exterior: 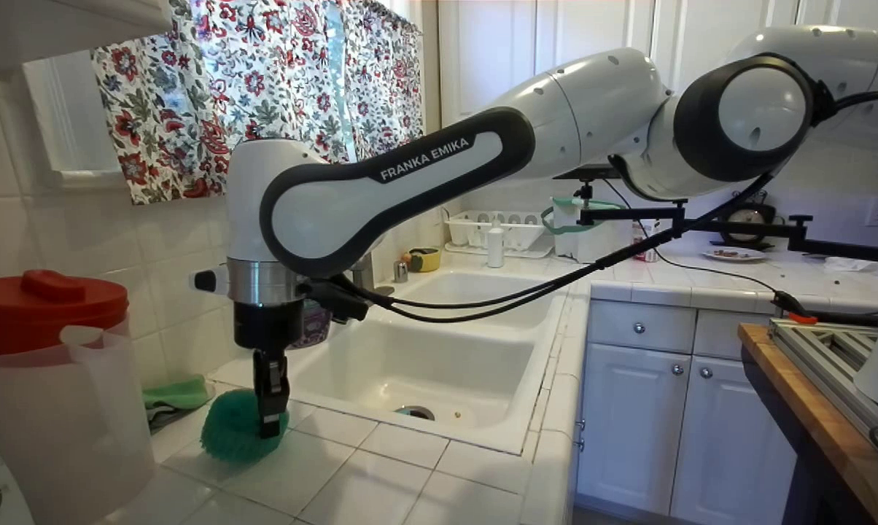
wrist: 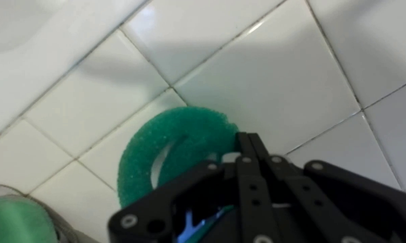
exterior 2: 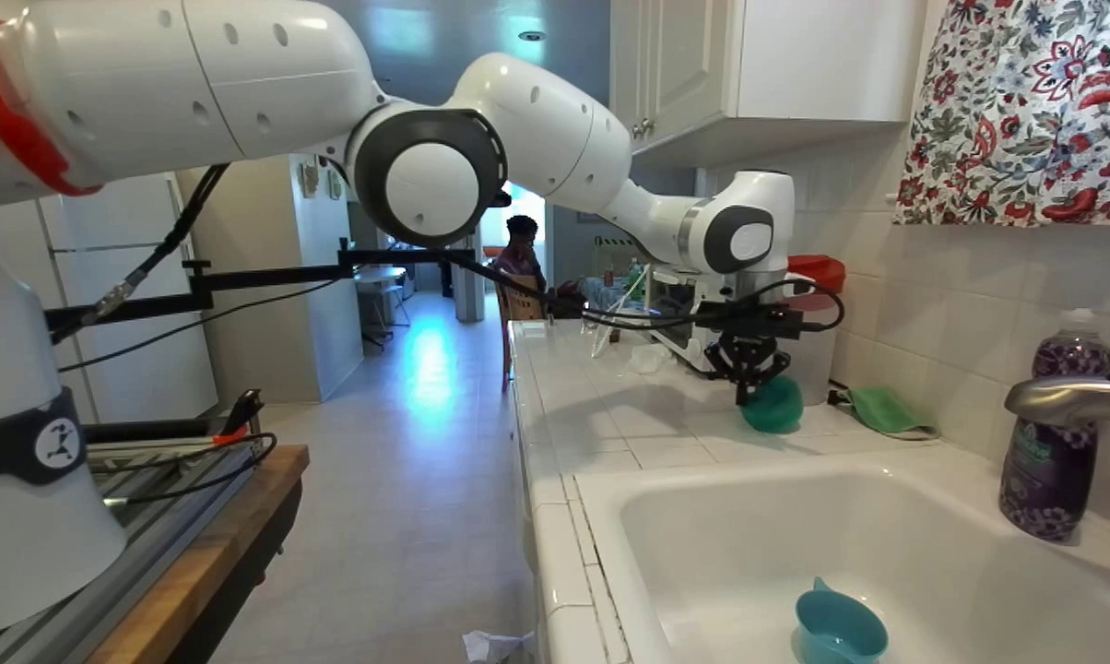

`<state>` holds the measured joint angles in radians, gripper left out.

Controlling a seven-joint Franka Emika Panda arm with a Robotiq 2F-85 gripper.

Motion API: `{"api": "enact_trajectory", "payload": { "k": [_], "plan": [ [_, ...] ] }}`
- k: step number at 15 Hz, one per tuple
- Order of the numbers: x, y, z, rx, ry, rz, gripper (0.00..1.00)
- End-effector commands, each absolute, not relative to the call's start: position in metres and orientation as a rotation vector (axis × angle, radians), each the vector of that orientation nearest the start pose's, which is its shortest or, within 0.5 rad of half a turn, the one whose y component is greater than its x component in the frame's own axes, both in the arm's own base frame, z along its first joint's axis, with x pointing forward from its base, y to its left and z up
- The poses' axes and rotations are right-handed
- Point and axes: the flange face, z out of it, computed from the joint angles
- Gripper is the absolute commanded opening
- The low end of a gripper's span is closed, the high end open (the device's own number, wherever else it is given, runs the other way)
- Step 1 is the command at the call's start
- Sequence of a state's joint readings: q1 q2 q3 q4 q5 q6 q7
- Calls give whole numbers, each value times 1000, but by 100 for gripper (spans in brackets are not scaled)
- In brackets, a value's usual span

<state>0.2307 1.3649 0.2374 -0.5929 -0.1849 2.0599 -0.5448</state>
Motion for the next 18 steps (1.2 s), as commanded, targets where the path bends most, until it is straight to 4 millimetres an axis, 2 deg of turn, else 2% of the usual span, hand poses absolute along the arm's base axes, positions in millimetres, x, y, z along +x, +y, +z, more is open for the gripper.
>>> {"api": "enact_trajectory", "payload": {
  "k": [1, 2, 3, 5, 8, 13, 18],
  "plan": [
    [763, 272, 172, -2836, -1275, -135, 1],
    [761, 281, 175, -2830, -1284, -147, 1],
    [766, 277, 171, -2799, -1303, -182, 1],
    [764, 283, 172, -2794, -1311, -185, 2],
    [766, 275, 171, -2802, -1298, -183, 1],
    [756, 267, 171, -2949, -1182, -2, 1],
    [730, 283, 158, -3009, -1059, 258, 1]
  ]
}}
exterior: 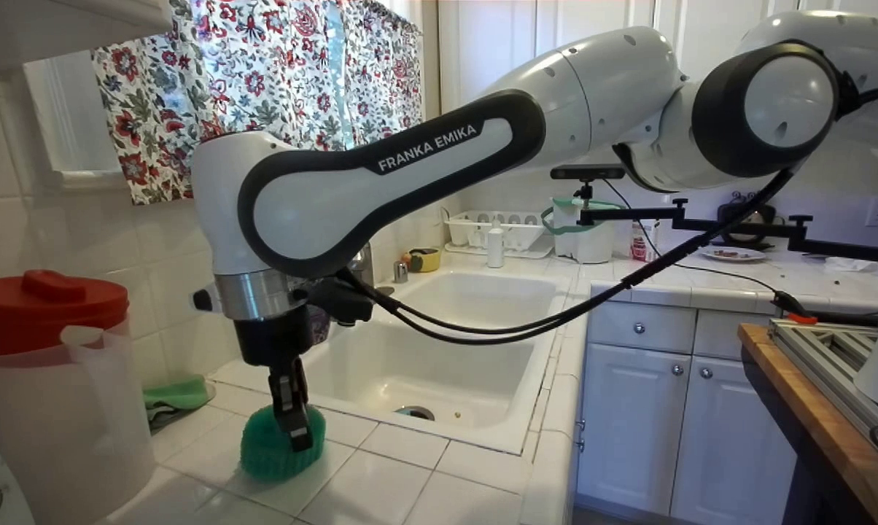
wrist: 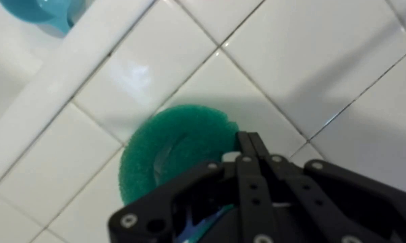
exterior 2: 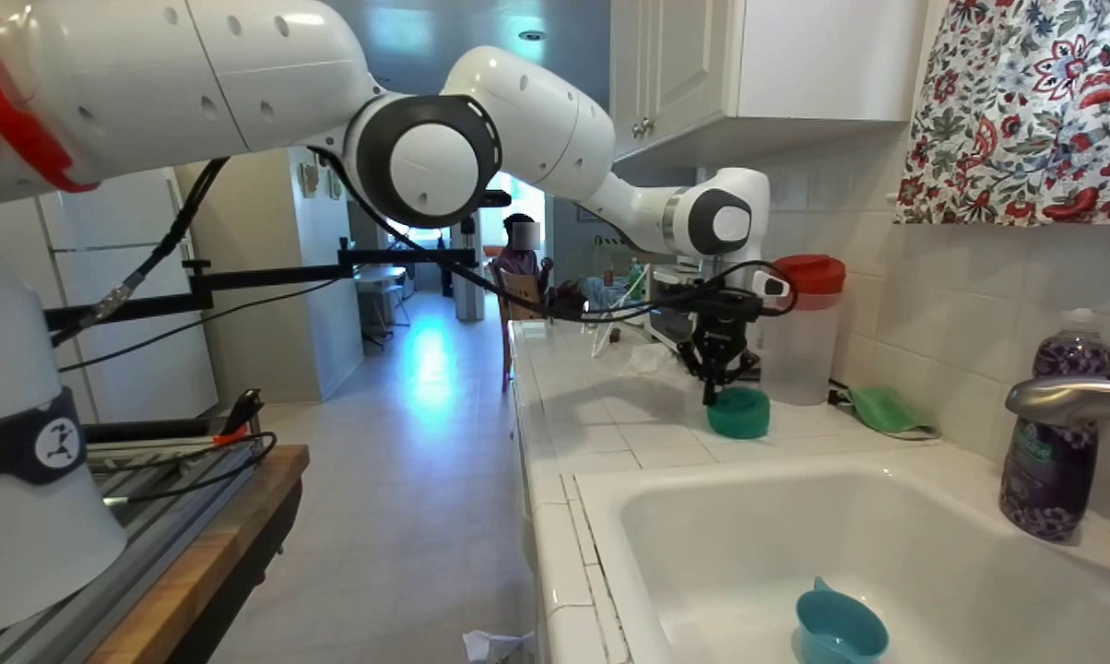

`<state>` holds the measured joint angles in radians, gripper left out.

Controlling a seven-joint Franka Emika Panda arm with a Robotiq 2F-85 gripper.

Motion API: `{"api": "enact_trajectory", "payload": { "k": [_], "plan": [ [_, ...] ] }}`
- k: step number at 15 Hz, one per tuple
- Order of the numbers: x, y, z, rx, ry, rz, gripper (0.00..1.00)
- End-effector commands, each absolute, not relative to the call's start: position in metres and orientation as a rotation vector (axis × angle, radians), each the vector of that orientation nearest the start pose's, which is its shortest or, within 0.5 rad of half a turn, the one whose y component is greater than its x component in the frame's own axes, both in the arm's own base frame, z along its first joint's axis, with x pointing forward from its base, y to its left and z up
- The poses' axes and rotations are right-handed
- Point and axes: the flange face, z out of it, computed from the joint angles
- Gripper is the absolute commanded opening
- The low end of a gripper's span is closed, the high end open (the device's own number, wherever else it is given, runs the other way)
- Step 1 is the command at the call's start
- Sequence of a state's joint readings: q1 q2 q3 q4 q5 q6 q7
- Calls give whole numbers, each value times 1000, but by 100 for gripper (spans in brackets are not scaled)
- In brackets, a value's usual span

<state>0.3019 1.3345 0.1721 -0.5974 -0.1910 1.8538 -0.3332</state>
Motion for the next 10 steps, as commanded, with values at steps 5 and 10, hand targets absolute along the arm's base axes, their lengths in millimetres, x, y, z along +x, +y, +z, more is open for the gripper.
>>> {"api": "enact_trajectory", "payload": {
  "k": [5, 10],
  "plan": [
    [710, 287, 155, -3063, -900, 454, 1],
    [708, 280, 144, -3084, -765, 435, 1]
  ]
}}
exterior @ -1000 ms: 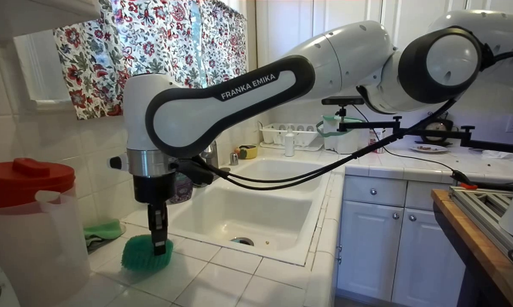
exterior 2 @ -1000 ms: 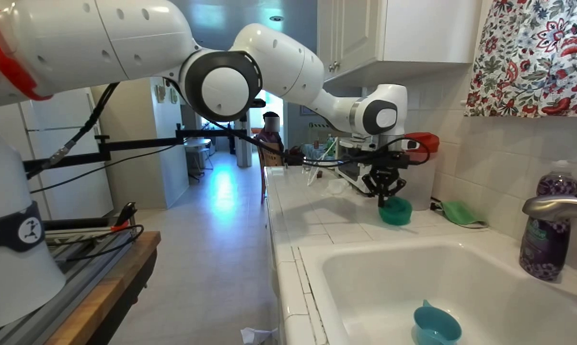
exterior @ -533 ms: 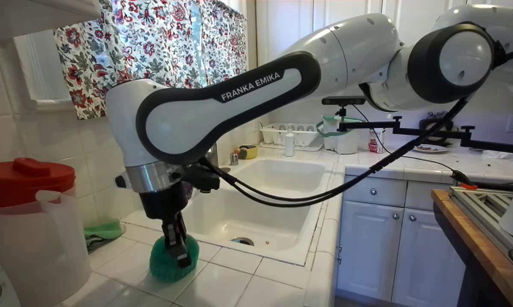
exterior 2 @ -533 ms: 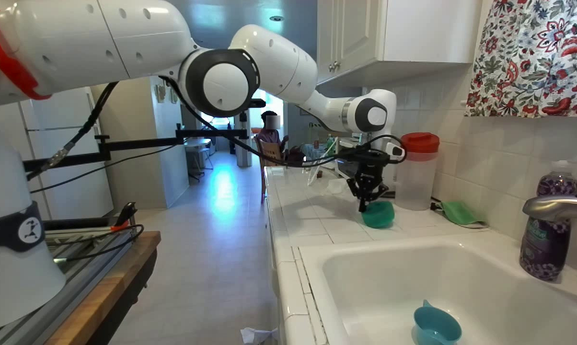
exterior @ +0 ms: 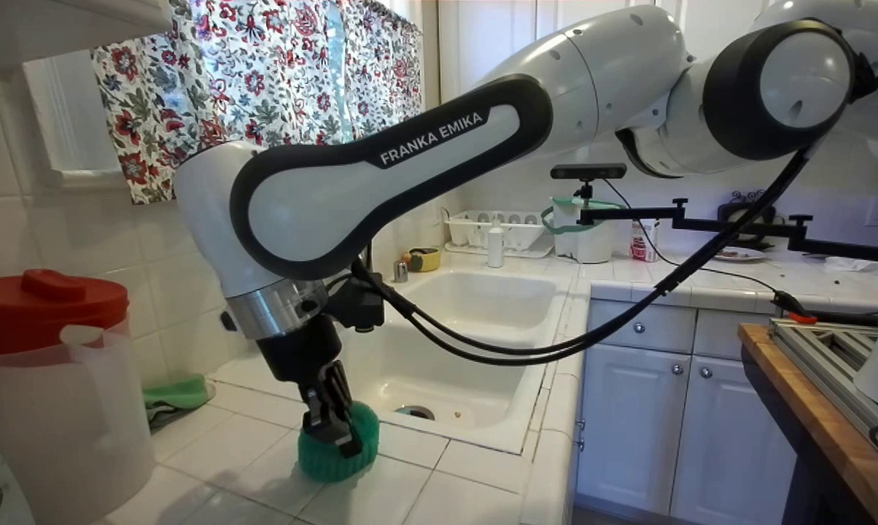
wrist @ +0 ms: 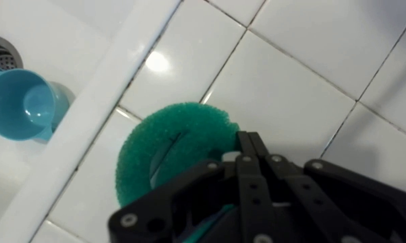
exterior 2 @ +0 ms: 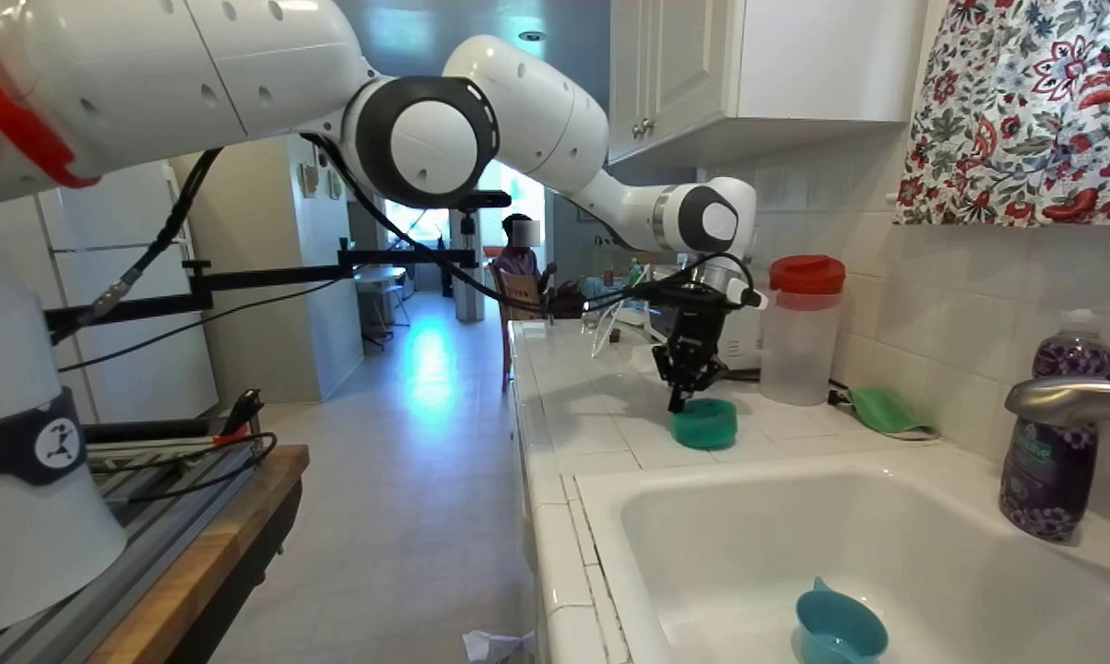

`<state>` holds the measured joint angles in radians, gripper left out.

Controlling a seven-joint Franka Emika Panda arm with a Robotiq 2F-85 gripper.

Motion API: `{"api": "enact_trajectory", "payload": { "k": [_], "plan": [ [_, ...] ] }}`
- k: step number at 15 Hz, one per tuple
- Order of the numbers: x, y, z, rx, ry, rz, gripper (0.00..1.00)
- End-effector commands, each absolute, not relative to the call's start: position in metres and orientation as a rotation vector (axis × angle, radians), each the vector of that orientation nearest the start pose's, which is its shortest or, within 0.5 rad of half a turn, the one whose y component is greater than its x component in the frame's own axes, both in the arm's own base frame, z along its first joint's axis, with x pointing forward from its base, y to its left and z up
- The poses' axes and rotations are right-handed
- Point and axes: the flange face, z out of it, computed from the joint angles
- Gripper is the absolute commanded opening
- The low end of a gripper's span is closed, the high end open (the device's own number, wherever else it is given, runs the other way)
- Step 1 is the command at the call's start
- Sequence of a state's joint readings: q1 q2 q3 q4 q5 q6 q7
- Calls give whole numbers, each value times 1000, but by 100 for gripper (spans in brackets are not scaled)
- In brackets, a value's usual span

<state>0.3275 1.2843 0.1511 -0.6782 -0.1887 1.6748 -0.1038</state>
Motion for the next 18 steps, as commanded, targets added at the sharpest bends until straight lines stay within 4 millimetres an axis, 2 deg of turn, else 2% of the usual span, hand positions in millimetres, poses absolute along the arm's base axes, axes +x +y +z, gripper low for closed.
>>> {"api": "enact_trajectory", "payload": {
  "k": [1, 7, 12, 16, 17, 18],
  "plan": [
    [710, 278, 142, -3078, -754, 413, 1],
    [704, 266, 141, -3084, -711, 321, 1],
    [685, 260, 143, -3066, -733, 261, 1],
    [663, 255, 141, -3051, -753, 233, 1],
    [658, 253, 142, -3039, -778, 216, 27],
    [654, 252, 143, -3046, -782, 192, 2]
  ]
}}
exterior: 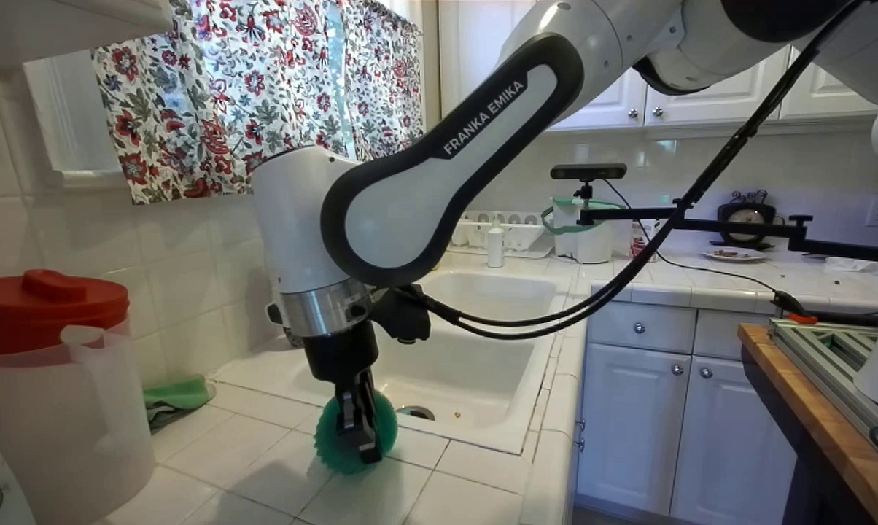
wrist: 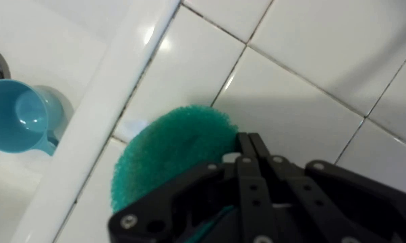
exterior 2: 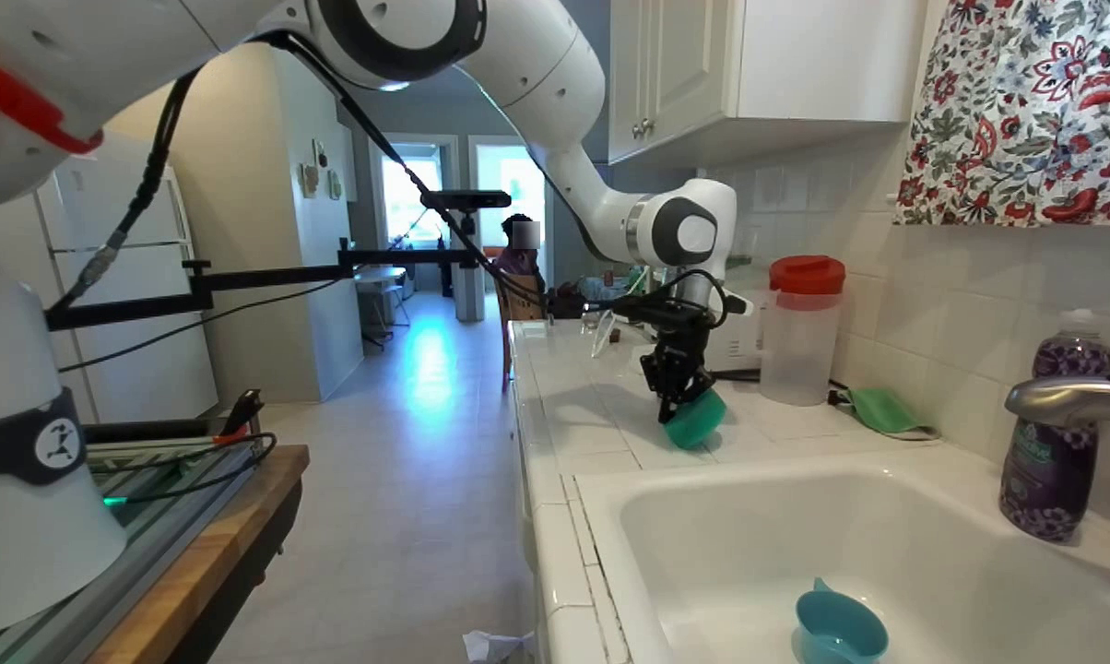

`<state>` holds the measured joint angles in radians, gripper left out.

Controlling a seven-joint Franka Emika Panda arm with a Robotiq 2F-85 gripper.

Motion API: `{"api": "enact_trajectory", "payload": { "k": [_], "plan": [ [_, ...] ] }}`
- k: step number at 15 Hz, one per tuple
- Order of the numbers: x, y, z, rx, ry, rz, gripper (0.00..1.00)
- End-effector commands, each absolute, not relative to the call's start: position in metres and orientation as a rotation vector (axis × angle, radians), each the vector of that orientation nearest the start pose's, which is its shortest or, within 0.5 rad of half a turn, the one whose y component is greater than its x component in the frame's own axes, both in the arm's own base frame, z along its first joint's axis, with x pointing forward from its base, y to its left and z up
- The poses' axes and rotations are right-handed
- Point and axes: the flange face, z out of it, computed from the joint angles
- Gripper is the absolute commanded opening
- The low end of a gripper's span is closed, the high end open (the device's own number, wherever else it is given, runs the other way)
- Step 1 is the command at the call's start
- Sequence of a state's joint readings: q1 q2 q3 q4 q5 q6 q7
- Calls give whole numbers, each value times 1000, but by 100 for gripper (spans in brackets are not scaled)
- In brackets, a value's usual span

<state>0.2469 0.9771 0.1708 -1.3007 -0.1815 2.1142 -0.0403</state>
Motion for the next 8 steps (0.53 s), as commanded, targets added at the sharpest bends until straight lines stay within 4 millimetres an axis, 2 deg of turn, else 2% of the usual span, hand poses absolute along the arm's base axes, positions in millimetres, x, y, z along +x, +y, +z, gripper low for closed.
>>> {"api": "enact_trajectory", "payload": {
  "k": [1, 2, 5, 6, 7, 8],
  "plan": [
    [649, 252, 143, -3048, -784, 175, 5],
    [646, 250, 145, -3048, -791, 163, 1],
    [634, 246, 144, -3045, -801, 142, 0],
    [630, 245, 142, -3044, -799, 133, 9],
    [628, 243, 145, -3043, -807, 122, 1],
    [626, 242, 145, -3045, -802, 116, 5]
  ]
}}
